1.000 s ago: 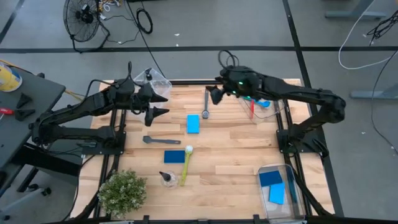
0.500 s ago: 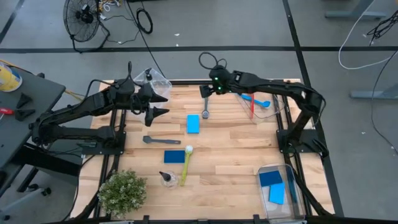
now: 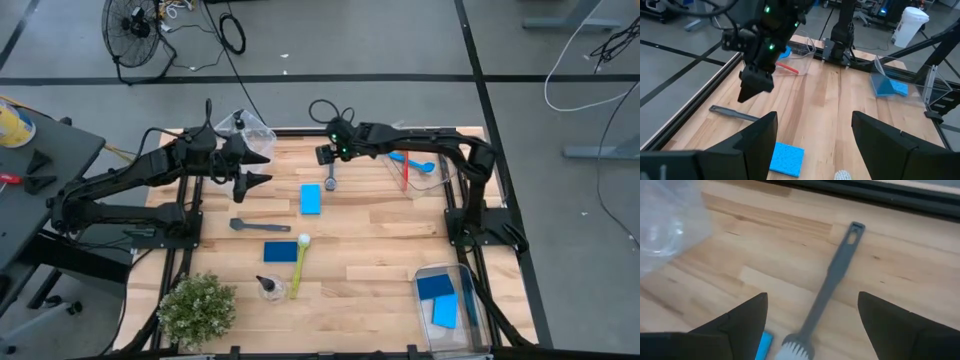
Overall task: Pick & Place Kitchen Sink Supplies
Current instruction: Put the gray cleaning brush into the top transparent bin
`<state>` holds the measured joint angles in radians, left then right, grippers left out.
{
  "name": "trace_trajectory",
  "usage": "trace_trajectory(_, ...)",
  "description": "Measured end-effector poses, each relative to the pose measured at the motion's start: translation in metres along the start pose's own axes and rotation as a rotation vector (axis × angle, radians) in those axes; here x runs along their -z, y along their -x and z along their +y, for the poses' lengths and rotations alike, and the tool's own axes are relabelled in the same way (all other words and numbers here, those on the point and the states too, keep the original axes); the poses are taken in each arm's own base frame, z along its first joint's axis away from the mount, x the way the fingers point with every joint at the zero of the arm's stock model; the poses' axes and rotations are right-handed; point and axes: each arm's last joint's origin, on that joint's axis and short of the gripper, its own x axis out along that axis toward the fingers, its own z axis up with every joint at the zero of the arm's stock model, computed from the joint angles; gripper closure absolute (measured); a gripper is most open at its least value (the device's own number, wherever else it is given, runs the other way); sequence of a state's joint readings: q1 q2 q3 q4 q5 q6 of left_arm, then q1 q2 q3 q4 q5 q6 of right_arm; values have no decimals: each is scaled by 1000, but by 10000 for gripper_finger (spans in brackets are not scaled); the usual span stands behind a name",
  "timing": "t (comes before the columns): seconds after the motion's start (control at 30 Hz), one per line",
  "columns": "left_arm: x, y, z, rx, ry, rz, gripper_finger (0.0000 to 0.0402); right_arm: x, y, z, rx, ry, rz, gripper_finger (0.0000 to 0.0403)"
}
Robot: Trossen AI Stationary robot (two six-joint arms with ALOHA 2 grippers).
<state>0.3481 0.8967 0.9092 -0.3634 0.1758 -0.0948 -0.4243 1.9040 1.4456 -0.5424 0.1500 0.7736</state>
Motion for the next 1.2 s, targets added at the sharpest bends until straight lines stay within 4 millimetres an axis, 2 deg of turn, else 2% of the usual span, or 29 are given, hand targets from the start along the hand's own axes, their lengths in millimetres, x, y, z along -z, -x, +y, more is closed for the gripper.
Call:
trace_trajectory(0.5, 0, 0, 2, -52, 31, -5, 142, 17, -51, -6, 86, -11, 67, 92)
trace_trajectory(1.2, 0, 0, 2, -52, 33, -5, 142, 21, -72, -7, 111, 22, 40, 92)
